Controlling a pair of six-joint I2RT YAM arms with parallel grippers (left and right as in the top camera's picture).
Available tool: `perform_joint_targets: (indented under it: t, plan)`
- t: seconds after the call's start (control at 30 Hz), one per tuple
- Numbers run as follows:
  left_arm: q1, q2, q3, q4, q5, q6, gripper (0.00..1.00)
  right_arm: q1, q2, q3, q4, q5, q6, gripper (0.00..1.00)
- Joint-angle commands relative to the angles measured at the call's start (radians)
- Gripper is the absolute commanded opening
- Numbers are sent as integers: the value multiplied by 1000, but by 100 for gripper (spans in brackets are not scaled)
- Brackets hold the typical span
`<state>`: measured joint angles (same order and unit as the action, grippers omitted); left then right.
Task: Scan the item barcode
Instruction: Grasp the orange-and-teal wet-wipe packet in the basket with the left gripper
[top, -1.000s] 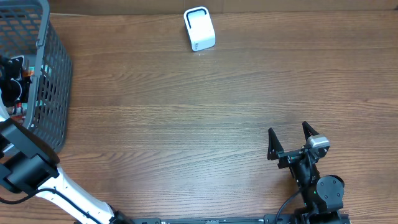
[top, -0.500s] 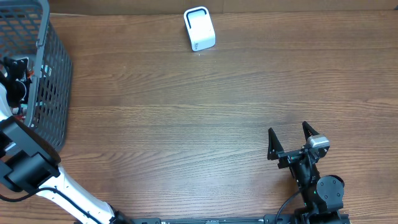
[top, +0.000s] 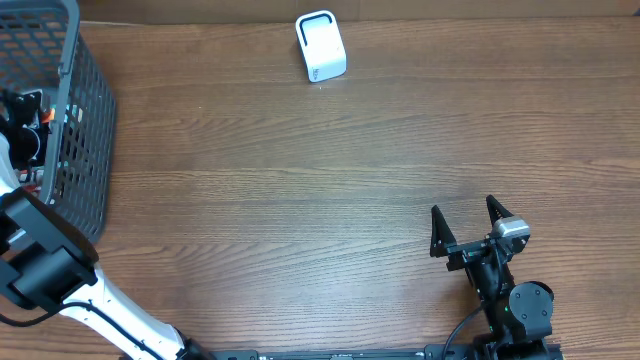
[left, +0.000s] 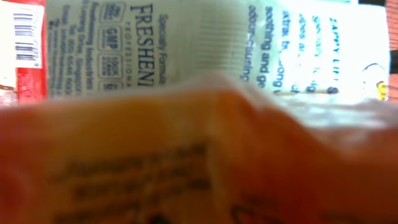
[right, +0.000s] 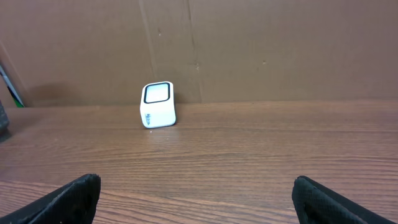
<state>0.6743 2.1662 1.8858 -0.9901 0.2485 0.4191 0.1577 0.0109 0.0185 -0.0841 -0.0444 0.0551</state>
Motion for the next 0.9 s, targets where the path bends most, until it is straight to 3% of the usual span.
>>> perform_joint_targets:
  t: [0.0, 0.27, 0.63, 0.87]
  plan:
    - [-2, -114, 36, 12, 2, -24, 59, -3, -8, -11, 3, 6, -3, 100]
    - [-2, -256, 36, 55, -66, -72, 60, -3, -8, -11, 3, 6, -3, 100]
    - [-33, -555, 36, 181, -79, -261, 61, -3, -8, -11, 3, 6, -3, 100]
    - [-208, -731, 36, 159, -132, -312, 61, -3, -8, -11, 3, 6, -3, 100]
